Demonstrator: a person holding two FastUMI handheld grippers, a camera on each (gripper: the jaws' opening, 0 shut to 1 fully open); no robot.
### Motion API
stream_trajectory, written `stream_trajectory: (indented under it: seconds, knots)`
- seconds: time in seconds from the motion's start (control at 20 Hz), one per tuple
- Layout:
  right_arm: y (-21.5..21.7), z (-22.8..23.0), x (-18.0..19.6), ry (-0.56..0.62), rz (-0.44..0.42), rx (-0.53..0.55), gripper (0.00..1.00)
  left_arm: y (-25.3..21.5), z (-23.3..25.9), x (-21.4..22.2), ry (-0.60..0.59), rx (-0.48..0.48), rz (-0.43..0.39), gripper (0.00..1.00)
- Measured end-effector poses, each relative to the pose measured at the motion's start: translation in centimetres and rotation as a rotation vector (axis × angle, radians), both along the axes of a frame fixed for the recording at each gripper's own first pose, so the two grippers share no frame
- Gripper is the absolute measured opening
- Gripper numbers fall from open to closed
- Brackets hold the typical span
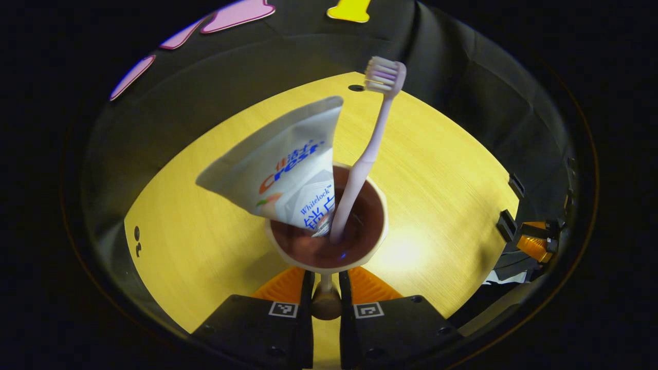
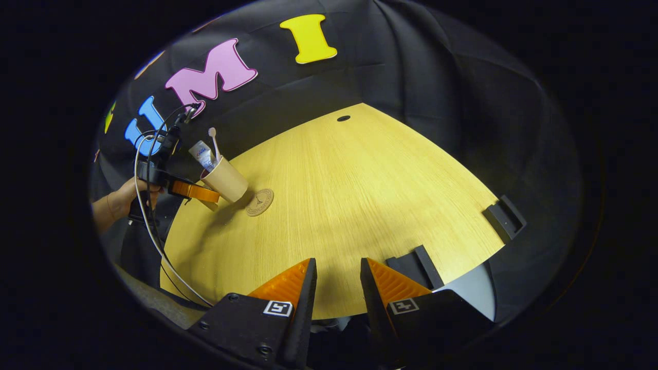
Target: Put the toothbrush and toothpaste on the desktop into the cup, then pick up the cup and place it on the coaster on the desktop.
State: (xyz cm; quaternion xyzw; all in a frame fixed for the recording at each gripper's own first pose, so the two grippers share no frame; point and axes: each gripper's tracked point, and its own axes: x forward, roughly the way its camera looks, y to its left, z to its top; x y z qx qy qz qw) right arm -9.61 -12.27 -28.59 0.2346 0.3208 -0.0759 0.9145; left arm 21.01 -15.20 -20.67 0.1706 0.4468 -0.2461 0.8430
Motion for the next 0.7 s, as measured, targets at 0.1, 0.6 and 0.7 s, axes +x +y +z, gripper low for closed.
stream_trajectory:
  seconds: [0.1, 0.6, 0.7]
  knots:
    - [-0.5, 0.0, -0.3, 0.001, -0.017, 0.001, 0.53, -0.9, -0.3, 0.2, 0.004, 0.005, -0.014, 0.25]
    - [-2.0, -0.4, -1.5, 0.021, -0.076, 0.003, 0.53, -3.3, -2.4, 0.5, 0.033, 0.034, -0.059, 0.25]
    - [-2.2, -0.5, -1.6, 0.025, -0.082, 0.004, 0.53, -3.3, -3.2, 0.4, 0.043, 0.048, -0.060, 0.25]
